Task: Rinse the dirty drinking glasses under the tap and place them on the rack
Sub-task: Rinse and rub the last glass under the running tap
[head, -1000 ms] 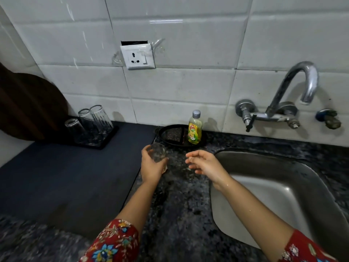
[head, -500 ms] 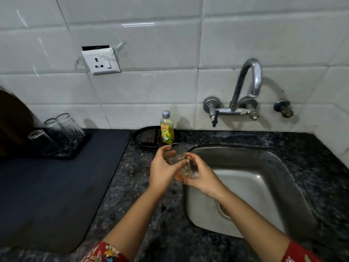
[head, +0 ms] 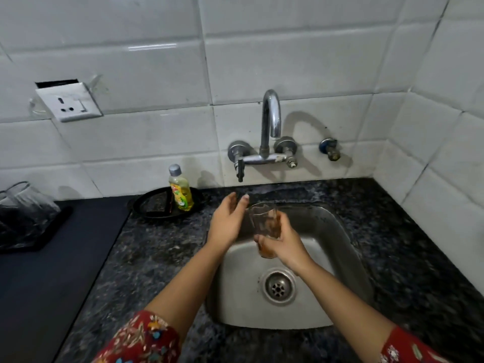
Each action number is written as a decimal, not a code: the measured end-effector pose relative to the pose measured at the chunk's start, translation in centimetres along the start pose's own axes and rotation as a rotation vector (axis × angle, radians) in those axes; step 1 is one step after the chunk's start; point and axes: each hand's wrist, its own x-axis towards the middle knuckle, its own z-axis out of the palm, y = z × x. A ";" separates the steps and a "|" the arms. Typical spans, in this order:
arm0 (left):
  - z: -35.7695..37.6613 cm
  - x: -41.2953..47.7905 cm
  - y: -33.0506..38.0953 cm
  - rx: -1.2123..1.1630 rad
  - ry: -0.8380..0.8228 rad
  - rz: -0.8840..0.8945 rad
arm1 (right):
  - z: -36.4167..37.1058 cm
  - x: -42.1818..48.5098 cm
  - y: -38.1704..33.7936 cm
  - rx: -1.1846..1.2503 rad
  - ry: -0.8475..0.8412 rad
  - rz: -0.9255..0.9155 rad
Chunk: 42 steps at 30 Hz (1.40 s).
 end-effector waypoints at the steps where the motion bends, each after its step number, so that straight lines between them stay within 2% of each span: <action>1: -0.1 1.0 0.6 0.093 0.022 0.031 | -0.4 0.4 0.0 0.004 0.020 0.008; 4: 0.0 4.1 2.4 0.301 0.054 0.070 | -1.0 1.4 -0.3 0.003 0.059 0.042; 12: 0.9 9.8 4.7 0.555 0.083 0.175 | -1.2 2.9 -0.5 -0.056 0.160 0.061; 23: 1.4 11.0 3.9 0.535 0.086 0.103 | -1.3 4.0 0.2 -0.099 0.138 0.030; 28: 1.4 11.7 3.0 0.404 0.094 0.026 | -1.6 4.5 -0.1 -0.113 0.094 0.016; 31: 1.4 11.4 2.5 0.223 0.085 -0.027 | -1.7 4.6 0.0 -0.095 0.075 0.002; 33: 1.6 10.1 1.1 0.180 0.025 -0.034 | -1.8 4.6 0.3 -0.047 0.055 0.009; 35: 1.8 7.8 -1.7 0.009 -0.109 -0.054 | -1.9 4.5 0.8 0.021 0.018 0.030; 37: 2.1 4.8 -5.1 -0.170 -0.401 -0.080 | -2.1 4.2 1.4 0.094 -0.033 0.055; 39: 2.9 2.5 -7.3 -0.135 -0.642 -0.046 | -2.4 3.8 1.8 0.107 -0.087 0.069; 40: 3.6 1.8 -7.8 -0.137 -0.674 -0.044 | -2.5 3.6 1.9 0.094 -0.105 0.071; 42: 5.0 1.2 -7.8 -0.222 -0.590 -0.050 | -2.6 3.3 2.3 0.081 -0.134 0.081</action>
